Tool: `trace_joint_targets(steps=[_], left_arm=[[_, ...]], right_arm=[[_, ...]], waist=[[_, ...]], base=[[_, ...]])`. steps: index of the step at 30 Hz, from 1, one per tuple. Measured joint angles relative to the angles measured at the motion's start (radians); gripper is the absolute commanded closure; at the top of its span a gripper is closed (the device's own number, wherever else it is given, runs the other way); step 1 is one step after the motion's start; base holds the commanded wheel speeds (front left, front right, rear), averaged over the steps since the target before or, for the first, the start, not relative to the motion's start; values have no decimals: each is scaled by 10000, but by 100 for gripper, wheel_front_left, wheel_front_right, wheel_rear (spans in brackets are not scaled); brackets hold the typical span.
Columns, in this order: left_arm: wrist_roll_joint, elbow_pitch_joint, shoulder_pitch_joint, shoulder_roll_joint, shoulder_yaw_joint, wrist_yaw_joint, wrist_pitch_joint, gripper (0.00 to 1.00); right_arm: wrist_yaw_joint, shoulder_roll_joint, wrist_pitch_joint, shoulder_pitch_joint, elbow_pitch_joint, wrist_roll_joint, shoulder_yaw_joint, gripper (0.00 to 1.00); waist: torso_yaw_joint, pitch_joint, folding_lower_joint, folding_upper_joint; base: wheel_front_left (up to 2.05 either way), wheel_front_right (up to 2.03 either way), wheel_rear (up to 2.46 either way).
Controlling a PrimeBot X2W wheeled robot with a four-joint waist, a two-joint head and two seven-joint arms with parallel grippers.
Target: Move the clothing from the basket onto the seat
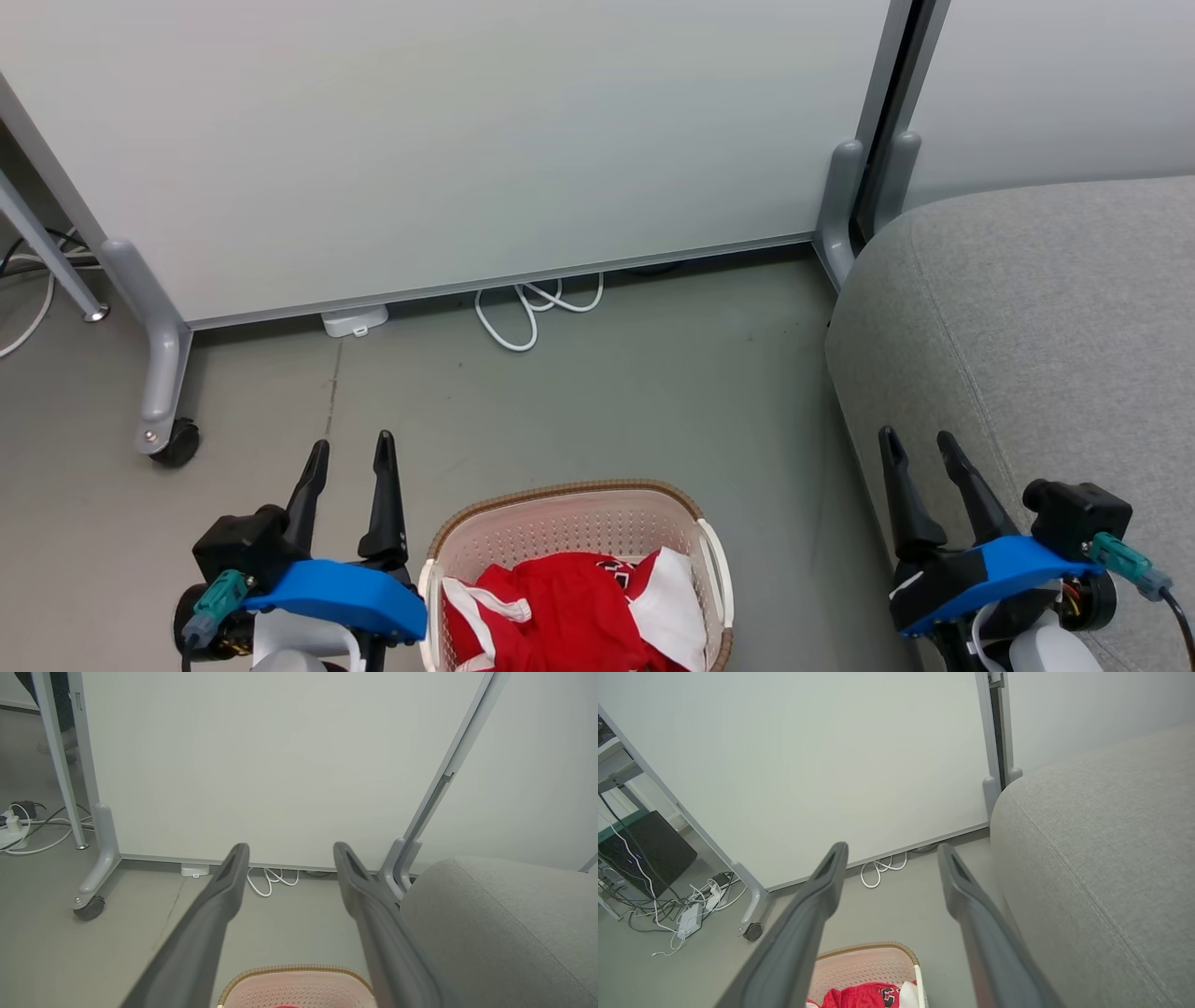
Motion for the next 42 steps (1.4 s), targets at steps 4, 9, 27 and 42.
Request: trace_joint_targets(steps=[4, 9, 27, 42], left_arm=[[226, 75, -38, -8, -2, 12, -84, 0], [422, 140, -43, -19, 29, 23, -182, 0], [1429, 307, -92, -52, 52, 219, -523, 0], [1808, 384, -140, -56, 115, 222, -644, 0]], right_arm=[[0, -2, -79, -5, 15, -339, 19, 0], [0, -4, -171, -55, 73, -744, 63, 0], [6, -15, -422, -98, 67, -2061, 151, 0], [12, -21, -554, -210, 144, -2545, 132, 0]], waist=[[-12, -5, 0, 0], [-25, -22, 0, 0], [-73, 20, 0, 0], [-136, 104, 0, 0]], base=[[0, 0, 0], [0, 0, 0], [0, 0, 0], [0, 0, 0]])
